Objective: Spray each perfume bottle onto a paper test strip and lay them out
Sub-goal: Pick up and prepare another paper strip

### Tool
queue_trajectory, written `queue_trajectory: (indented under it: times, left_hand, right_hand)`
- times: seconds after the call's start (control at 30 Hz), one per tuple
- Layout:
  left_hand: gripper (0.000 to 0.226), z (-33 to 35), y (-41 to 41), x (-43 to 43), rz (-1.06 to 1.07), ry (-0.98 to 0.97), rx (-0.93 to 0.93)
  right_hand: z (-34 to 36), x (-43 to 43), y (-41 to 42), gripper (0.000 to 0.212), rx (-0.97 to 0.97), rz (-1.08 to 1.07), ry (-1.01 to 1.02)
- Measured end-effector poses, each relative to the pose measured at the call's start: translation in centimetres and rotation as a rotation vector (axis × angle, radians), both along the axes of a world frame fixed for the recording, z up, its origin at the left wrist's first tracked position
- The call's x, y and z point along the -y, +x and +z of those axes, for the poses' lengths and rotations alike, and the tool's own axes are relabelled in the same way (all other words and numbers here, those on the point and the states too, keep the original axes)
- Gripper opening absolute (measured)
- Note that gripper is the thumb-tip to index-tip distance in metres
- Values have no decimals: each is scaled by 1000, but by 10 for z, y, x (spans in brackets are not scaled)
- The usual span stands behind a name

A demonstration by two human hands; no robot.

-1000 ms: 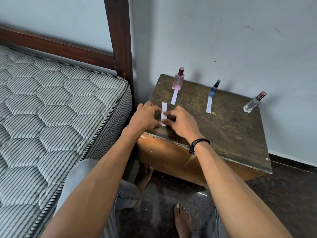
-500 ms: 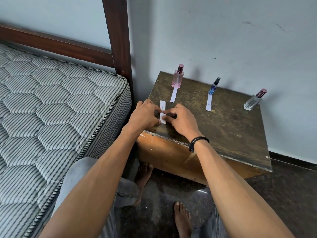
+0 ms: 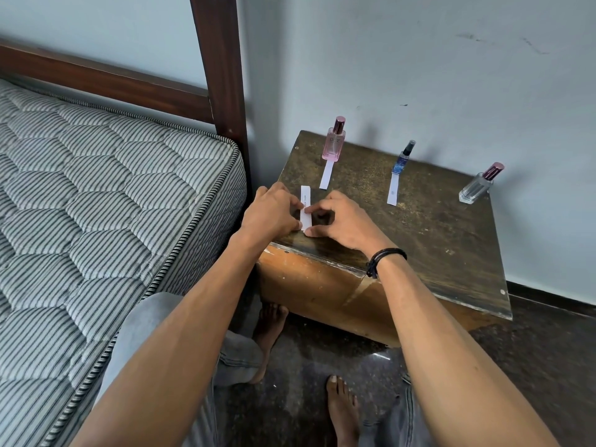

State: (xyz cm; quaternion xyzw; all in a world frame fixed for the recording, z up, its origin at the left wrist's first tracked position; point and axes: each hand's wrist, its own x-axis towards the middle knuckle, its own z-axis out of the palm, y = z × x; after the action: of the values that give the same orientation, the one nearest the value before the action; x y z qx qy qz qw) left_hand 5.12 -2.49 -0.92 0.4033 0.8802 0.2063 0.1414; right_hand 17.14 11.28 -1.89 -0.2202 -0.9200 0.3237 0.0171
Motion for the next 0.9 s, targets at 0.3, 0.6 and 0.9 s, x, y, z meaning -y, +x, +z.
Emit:
queue_trajectory:
  times: [0.3, 0.6, 0.9]
  left_hand:
    - [49, 1, 1, -1, -2, -15, -1]
    - [48, 2, 2, -1, 2, -20, 9]
    - [54, 0, 1, -2, 21, -23, 41]
  right_hand:
    - [-4, 0, -1, 44, -10, 0, 30]
    - [-12, 0, -2, 25, -88, -50, 39]
    - [-4, -3, 2, 12, -297, -322, -311]
